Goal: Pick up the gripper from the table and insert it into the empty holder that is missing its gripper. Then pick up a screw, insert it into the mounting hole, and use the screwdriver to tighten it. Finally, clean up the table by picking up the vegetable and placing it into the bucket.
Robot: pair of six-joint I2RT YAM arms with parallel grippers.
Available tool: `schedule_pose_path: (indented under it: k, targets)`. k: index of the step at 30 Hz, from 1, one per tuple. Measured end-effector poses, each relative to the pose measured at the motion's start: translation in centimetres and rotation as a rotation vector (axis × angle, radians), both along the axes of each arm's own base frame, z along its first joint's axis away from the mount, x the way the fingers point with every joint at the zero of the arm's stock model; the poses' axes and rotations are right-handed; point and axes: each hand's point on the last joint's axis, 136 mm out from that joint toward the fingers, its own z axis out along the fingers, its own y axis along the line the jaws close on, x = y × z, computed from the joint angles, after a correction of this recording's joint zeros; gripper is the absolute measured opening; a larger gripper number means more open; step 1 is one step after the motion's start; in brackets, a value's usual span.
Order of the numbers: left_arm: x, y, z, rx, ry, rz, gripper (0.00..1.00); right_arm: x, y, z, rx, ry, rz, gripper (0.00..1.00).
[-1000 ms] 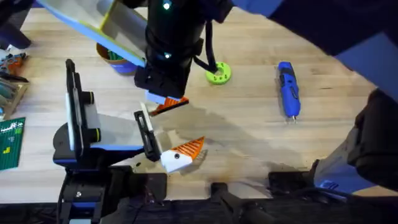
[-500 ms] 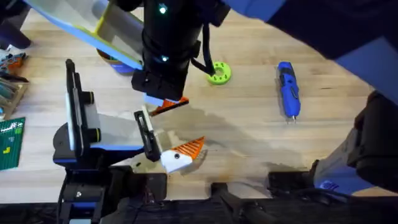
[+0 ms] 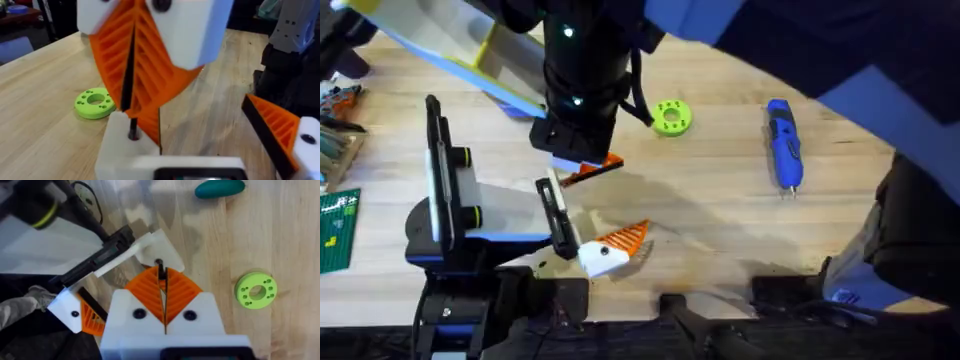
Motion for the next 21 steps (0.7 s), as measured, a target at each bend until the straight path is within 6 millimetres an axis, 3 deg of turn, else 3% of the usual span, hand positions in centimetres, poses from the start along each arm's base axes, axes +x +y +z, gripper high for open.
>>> schedule_pose_path:
  k: [21]
  targets:
    - [0.0, 0.0, -0.01, 0.0, 0.0, 0.0, 0.985, -0.11, 0.03, 0.01, 0.0, 0.0, 0.003, 0.006]
